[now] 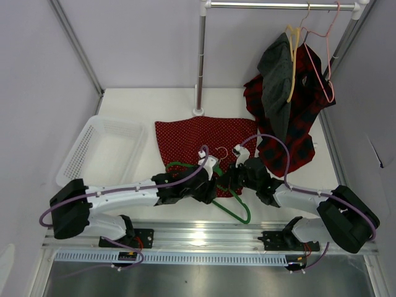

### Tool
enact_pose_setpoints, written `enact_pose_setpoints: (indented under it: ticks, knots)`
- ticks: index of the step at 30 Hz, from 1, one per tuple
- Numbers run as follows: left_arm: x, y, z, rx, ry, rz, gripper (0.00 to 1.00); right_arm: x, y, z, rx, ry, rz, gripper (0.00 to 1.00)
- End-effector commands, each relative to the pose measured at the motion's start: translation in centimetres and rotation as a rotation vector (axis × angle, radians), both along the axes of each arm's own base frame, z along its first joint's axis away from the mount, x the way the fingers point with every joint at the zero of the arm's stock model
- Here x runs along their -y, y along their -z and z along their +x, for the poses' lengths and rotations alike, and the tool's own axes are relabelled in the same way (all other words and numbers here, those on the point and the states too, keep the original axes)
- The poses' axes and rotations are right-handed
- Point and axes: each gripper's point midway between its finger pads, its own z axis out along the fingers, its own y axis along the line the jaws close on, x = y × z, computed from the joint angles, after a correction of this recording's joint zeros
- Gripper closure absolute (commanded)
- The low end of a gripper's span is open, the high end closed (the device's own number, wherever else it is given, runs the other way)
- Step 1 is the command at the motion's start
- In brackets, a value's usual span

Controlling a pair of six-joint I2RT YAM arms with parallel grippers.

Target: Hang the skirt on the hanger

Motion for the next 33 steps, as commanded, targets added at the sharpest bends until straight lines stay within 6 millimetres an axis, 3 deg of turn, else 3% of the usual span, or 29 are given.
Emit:
enact_pose_setpoints:
  ticks: [1, 6, 9, 10, 17, 22, 27, 33]
  knots:
    - [4.2, -1.6, 1.3, 0.129, 0.098, -0.12, 0.44, 2.3, 3.4, -0.8, -0.086, 0.015, -0.135, 1.0]
    - [7.5, -1.4, 1.6, 0.203, 0.156, -0.182, 0.41, 2.3, 3.8, -0.8, -0.108, 0.011, -0.129, 1.0]
    - [8.5, -0.1, 1.8, 0.21, 0.174, -0.158, 0.41, 2.3, 4.2, -0.8, -0.128, 0.009, -0.121, 1.0]
    - [8.5, 1.1, 1.8, 0.202, 0.182, -0.13, 0.41, 2.3, 4.2, -0.7, -0.13, 0.011, -0.113, 1.0]
    - [8.4, 3.8, 2.1, 0.23, 0.164, -0.075, 0.42, 2.2, 4.3, -0.3, -0.168, 0.001, -0.065, 1.0]
    - [8.6, 3.9, 2.8, 0.31, 0.144, -0.044, 0.4, 2.1, 4.3, 0.0, -0.178, -0.006, -0.058, 1.0]
    - [9.1, 6.0, 2.8, 0.339, 0.173, 0.037, 0.4, 2.0, 4.0, 0.1, -0.176, -0.01, -0.056, 1.0]
    - [8.7, 6.9, 3.3, 0.367, 0.128, 0.089, 0.42, 2.2, 4.0, 0.1, -0.18, -0.008, -0.055, 1.0]
